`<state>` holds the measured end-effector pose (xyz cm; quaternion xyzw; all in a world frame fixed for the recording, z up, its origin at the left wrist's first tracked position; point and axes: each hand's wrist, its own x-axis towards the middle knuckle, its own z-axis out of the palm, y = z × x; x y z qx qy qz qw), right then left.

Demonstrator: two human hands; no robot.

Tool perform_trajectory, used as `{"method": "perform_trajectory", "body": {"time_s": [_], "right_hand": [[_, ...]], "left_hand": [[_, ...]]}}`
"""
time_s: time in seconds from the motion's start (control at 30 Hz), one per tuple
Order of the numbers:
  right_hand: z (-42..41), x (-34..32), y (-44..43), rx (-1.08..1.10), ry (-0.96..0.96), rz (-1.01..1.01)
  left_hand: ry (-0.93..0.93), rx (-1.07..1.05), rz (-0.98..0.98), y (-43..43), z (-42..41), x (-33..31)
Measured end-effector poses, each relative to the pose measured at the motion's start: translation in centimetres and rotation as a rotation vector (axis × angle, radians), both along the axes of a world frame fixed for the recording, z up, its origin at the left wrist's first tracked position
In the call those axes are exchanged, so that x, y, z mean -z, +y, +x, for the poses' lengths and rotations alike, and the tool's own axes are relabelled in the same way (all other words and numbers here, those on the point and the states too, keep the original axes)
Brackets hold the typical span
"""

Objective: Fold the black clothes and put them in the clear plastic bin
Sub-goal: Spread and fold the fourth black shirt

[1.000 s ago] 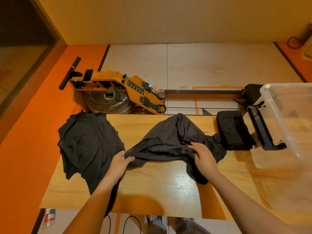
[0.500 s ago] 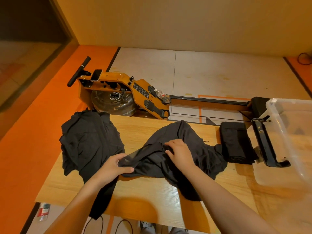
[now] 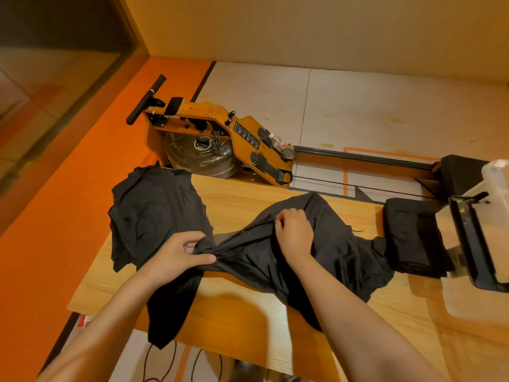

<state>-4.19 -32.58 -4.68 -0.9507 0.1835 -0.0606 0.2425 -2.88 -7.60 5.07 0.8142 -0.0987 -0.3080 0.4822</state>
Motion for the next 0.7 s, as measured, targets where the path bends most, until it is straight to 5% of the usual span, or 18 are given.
{"method": "perform_trajectory", "body": {"time_s": [0.23, 0.5, 0.7], "right_hand": [[0.4, -5.0, -2.2, 0.125, -0.184, 0.493], [1.6, -15.1, -6.9, 0.055, -0.479, 0.497], [1.2, -22.6, -10.3, -0.093, -0.48, 0.611]], "left_hand": [[-0.261, -0.116, 0.034, -0.5, 2.5, -3.8], [-0.467, -0.197, -0.041, -2.9, 6.9, -8.6], [-0.614, -0.226, -0.126, -6.0, 8.9, -15.5]]}}
